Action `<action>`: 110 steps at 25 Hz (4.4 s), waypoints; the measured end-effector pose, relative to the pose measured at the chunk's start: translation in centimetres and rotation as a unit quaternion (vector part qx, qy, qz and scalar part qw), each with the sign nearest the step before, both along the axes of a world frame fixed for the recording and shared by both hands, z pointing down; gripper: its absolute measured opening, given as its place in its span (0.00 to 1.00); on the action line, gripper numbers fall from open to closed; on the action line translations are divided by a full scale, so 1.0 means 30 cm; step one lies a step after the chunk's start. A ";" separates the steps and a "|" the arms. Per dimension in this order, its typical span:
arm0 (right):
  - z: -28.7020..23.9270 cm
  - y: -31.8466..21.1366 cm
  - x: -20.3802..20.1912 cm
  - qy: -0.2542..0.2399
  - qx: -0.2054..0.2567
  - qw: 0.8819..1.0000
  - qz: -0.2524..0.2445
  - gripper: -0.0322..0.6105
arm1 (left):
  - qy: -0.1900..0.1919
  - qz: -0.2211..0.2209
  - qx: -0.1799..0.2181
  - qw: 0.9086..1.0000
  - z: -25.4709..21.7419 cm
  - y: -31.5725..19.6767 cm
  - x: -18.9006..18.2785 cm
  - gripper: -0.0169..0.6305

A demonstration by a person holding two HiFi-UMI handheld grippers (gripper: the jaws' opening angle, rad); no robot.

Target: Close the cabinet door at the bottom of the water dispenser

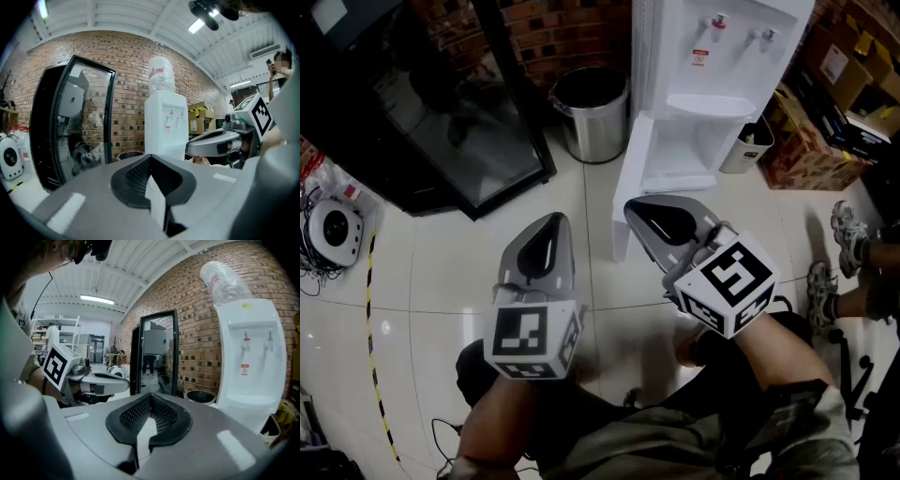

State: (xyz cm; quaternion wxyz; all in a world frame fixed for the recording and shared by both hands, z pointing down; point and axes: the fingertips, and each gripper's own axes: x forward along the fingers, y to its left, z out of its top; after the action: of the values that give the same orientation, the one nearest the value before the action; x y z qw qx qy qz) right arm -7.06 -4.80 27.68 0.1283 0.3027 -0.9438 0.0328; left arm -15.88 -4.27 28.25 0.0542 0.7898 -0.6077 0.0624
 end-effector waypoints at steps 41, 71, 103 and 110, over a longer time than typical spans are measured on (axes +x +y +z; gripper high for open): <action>0.466 -0.174 0.058 0.153 -0.156 0.975 -0.047 0.22 | -0.024 0.020 -0.037 0.999 0.109 -0.198 0.172 0.03; 0.484 -0.406 0.754 0.221 -0.267 0.927 0.143 0.05 | -0.023 0.083 -0.057 0.995 0.191 -0.348 0.428 0.03; 0.469 -0.993 1.122 -0.005 -0.120 0.874 0.470 0.05 | -0.033 0.073 -0.083 0.993 0.287 -0.523 0.504 0.03; 0.449 -0.945 1.217 0.020 -0.135 0.852 0.506 0.05 | -0.023 0.088 -0.079 0.993 0.285 -0.555 0.532 0.03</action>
State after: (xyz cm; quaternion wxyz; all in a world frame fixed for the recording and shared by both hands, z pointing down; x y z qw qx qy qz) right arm 29.45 -33.15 41.14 0.1523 0.7187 -0.6438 0.2141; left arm 0.07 -20.93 36.79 0.0963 0.8319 -0.5301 0.1327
